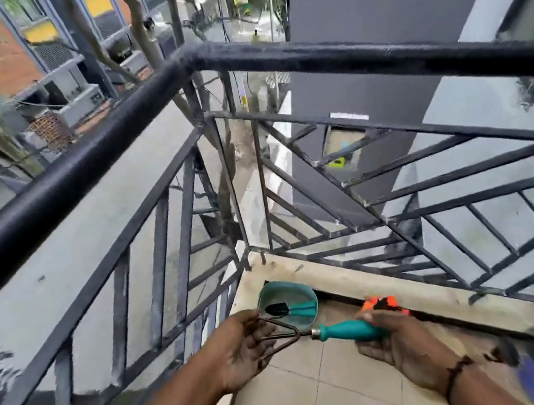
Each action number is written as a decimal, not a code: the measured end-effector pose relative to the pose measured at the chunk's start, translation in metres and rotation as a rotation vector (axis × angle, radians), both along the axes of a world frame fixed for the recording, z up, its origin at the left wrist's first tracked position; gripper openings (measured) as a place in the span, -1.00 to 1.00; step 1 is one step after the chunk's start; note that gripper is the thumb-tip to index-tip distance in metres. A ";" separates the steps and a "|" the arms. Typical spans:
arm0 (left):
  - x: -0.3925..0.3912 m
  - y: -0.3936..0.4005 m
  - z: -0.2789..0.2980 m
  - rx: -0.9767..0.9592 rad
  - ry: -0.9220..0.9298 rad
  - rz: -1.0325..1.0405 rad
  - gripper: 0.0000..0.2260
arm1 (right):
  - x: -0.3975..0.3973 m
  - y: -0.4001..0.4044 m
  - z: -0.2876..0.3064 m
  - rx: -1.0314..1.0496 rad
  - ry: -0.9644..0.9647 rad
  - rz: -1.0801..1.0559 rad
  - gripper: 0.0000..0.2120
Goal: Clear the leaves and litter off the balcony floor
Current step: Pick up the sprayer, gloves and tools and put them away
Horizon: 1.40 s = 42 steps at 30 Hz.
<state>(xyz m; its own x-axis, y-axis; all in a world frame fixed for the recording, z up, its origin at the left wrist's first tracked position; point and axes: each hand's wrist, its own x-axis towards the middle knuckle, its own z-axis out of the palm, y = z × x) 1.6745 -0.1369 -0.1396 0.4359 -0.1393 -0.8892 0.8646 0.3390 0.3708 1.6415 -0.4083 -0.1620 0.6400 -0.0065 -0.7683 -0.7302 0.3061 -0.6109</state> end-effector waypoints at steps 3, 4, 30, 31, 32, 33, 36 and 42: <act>0.030 0.000 -0.035 0.033 0.030 0.011 -0.86 | 0.023 0.013 -0.043 -0.060 0.183 -0.027 -0.83; 0.038 0.000 -0.049 0.052 0.045 0.005 -0.87 | 0.028 0.012 -0.057 -0.065 0.204 -0.018 -0.87; 0.271 -0.035 -0.575 0.352 0.056 0.250 -0.83 | 0.319 0.006 -0.542 -0.449 0.034 0.408 -0.78; 0.278 -0.033 -0.580 0.373 0.031 0.230 -0.86 | 0.320 0.007 -0.546 -0.490 -0.018 0.421 -0.76; 0.284 -0.033 -0.585 0.399 0.024 0.210 -0.89 | 0.319 0.007 -0.552 -0.531 -0.053 0.437 -0.75; 0.287 -0.033 -0.587 0.412 0.006 0.203 -0.90 | 0.315 0.007 -0.558 -0.566 -0.073 0.442 -0.77; 0.293 -0.034 -0.594 0.365 -0.031 0.238 -0.94 | 0.305 0.010 -0.572 -0.635 -0.112 0.368 -0.77; 0.286 -0.031 -0.612 0.488 -0.073 0.017 -0.93 | 0.288 0.033 -0.592 -0.884 -0.220 0.527 -0.82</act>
<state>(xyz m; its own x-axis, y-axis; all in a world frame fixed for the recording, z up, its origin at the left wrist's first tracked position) 1.9609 -0.1682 -0.7513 0.4977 0.2934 -0.8162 0.8264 0.1251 0.5490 1.9300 -0.3751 -0.7538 0.8497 -0.1882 -0.4926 -0.4873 -0.6371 -0.5971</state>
